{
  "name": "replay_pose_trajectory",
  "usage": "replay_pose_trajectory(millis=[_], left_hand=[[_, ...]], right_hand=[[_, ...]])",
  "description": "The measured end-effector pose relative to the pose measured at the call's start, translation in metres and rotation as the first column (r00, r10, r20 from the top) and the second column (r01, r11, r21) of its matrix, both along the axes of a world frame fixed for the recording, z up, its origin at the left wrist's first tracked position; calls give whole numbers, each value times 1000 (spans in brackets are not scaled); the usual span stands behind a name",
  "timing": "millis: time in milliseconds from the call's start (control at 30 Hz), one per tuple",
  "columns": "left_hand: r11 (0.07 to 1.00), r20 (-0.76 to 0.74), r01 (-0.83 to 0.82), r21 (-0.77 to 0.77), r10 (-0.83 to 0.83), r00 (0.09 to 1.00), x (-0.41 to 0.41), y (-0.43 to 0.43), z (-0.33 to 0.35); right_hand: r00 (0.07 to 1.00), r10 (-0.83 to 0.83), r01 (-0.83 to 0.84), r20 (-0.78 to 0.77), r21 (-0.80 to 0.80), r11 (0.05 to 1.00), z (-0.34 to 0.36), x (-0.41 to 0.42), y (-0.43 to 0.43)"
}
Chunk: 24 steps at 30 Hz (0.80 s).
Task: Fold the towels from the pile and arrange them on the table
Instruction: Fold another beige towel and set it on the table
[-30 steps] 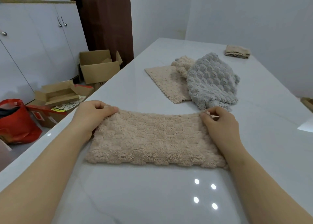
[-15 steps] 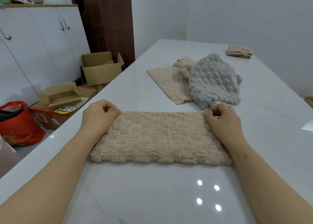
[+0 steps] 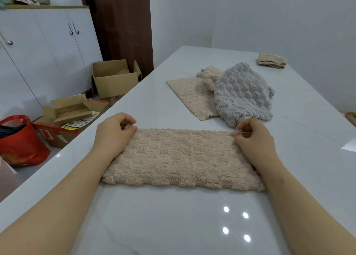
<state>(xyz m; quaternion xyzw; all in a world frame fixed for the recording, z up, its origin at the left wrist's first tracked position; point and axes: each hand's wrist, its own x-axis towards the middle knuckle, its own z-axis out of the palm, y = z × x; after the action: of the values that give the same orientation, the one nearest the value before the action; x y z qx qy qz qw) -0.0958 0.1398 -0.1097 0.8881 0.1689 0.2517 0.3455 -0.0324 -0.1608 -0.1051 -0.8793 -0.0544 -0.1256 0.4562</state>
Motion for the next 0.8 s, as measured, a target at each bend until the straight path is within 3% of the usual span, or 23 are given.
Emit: replay_pose_trajectory(millis=[167,233,300,333,400,467,533,700,800], left_hand=[[980,-114,8,200,15,993,-5,-5,10],[953,24,-7,303,-1,1000,-14,-15,19],[938,137,109,330,-162,977,-26,-36,29],[920,92,232,315,-273,957,-30,-50,31],[832,-138,465,302,-444,885,-35,-75,24],[735,-400,574,360,-435,807,-34,-85,9],[687,-543,613,391,-365,756,-32,-84,-1],[642,-572,608,467,-305,762,-31,-85,-7],[634,-586,617,465,-302,752,-31,-86,-6]], right_hand=[[995,17,-27,-102,-94,995,8,-4,1],[987,22,-51,-156,-182,982,13,-6,1],[975,20,-80,-220,-267,960,18,-9,0],[967,15,-94,-255,-301,949,20,-10,-1],[946,26,-140,-324,-332,933,23,-13,-2],[926,63,-187,-372,-305,934,26,-14,-4],[909,120,-242,-398,-270,932,29,-15,-7],[844,276,-389,-460,-170,906,35,-17,-15],[815,334,-393,-474,-28,919,43,-20,-16]])
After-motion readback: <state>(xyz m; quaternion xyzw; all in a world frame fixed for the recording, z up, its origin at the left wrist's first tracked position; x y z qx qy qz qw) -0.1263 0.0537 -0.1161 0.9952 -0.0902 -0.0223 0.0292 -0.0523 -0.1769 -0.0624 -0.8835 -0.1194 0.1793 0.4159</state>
